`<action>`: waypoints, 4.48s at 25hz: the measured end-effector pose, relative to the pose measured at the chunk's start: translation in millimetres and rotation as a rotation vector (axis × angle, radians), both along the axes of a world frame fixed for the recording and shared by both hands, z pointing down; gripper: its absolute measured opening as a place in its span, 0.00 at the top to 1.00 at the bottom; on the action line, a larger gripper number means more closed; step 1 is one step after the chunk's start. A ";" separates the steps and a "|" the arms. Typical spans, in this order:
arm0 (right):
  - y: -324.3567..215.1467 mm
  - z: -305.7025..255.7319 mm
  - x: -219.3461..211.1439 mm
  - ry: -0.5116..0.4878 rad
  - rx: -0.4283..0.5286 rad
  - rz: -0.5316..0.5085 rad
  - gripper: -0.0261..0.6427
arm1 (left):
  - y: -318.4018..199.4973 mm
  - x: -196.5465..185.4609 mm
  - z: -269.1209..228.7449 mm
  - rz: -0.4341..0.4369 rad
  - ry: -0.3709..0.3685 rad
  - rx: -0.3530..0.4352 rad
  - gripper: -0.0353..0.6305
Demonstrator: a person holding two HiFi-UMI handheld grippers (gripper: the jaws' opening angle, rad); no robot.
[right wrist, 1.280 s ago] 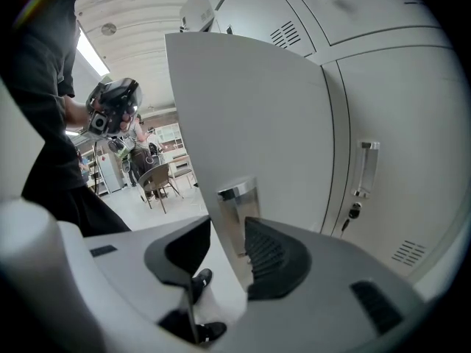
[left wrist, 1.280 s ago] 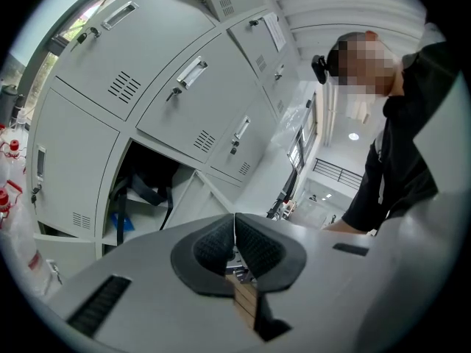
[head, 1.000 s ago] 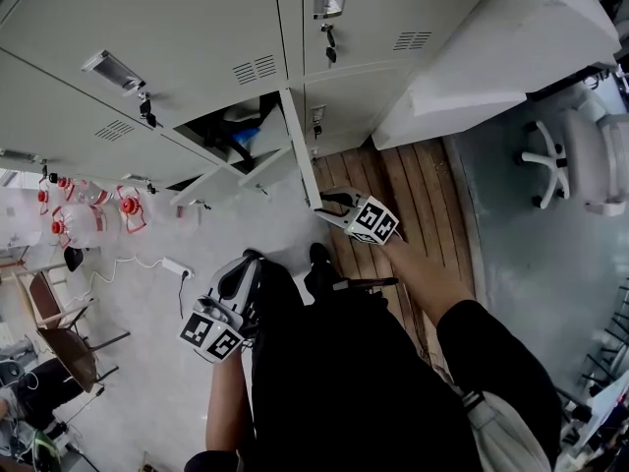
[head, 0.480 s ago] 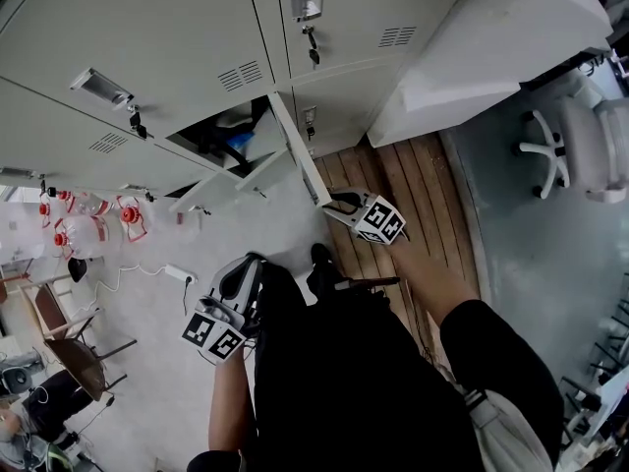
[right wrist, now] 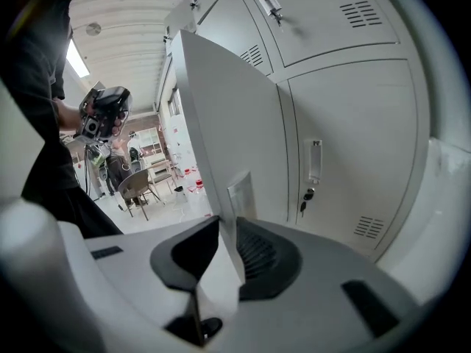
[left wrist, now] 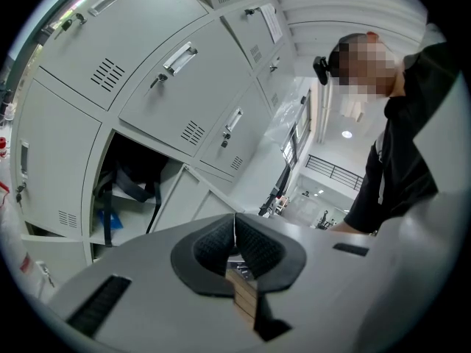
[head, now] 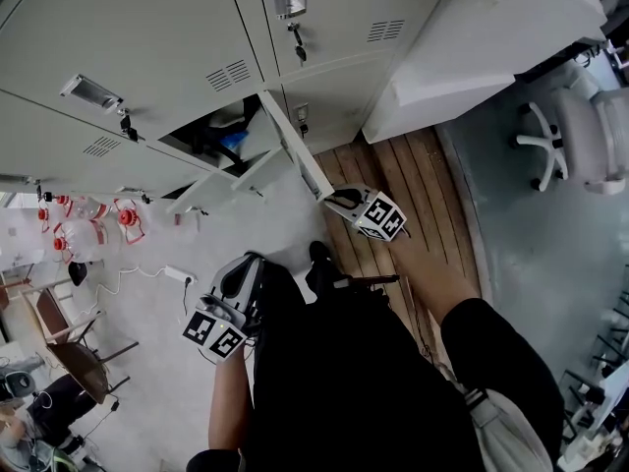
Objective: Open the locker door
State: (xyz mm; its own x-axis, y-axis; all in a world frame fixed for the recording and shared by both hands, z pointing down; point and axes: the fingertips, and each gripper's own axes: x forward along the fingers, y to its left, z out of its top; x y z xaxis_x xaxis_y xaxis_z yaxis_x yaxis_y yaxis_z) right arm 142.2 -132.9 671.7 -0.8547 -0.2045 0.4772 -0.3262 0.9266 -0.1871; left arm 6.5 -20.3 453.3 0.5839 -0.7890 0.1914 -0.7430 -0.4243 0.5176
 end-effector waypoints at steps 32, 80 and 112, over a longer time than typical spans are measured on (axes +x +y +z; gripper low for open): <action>-39.7 -0.5 52.9 0.020 -0.006 0.178 0.87 | -1.5 9.4 4.3 0.027 0.011 -0.014 0.92; -16.9 -73.4 39.4 -0.132 0.005 0.244 0.90 | -1.3 -2.0 -10.6 -0.018 0.043 0.050 0.92; 45.4 -431.7 -29.6 -0.594 0.373 0.013 0.92 | -21.0 7.0 -190.0 0.057 -0.057 0.446 0.92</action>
